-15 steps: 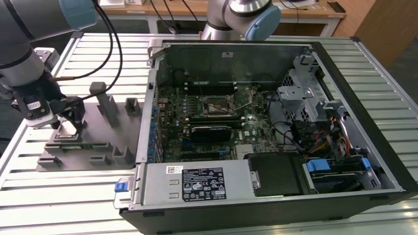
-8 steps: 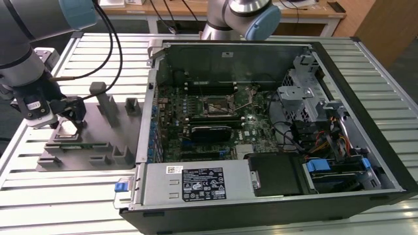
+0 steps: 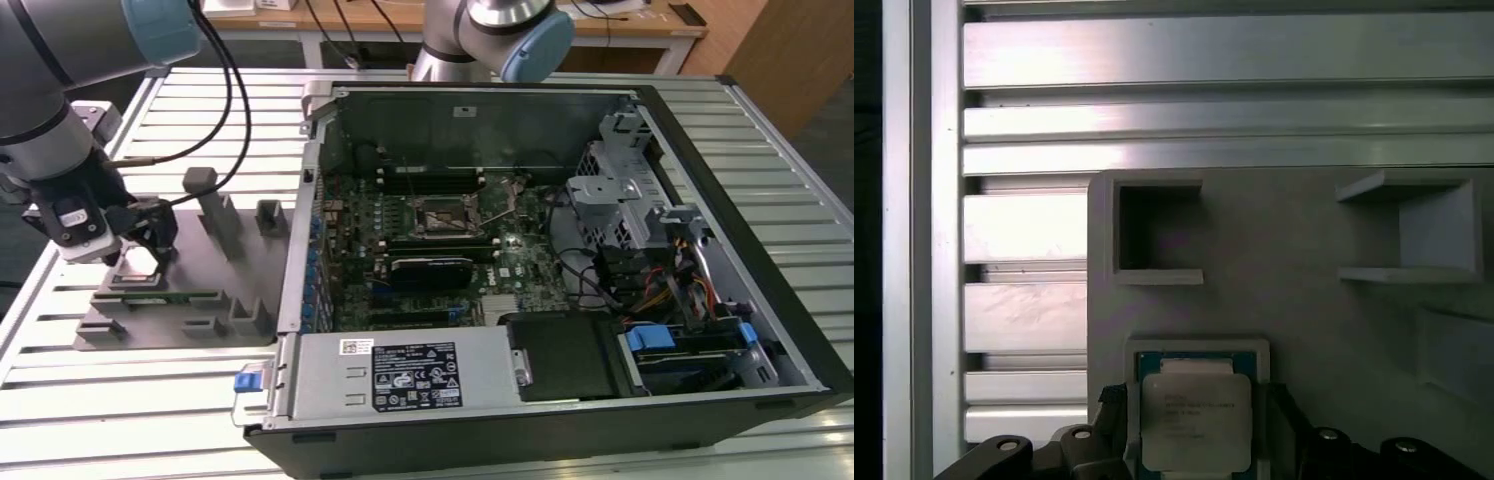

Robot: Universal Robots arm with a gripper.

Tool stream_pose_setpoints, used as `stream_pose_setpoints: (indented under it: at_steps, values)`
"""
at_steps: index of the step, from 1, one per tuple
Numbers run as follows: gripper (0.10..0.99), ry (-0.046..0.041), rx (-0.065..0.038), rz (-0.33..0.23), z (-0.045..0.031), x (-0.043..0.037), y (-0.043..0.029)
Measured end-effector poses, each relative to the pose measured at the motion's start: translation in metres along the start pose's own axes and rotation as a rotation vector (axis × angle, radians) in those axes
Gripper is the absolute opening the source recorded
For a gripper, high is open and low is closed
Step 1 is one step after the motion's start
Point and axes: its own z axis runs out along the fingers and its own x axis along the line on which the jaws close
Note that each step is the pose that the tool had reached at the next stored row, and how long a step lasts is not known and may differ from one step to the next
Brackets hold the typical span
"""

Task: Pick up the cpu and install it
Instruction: 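Pick up the cpu and move it towards the insertion slot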

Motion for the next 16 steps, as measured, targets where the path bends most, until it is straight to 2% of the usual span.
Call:
stream_pose_setpoints:
  at_steps: [5,16]
  values:
    - [0.663,0.0016,0.0,-0.014,0.0045,0.0001,-0.0002]
    - [0.663,0.0018,0.001,-0.016,0.0049,0.0001,-0.001]
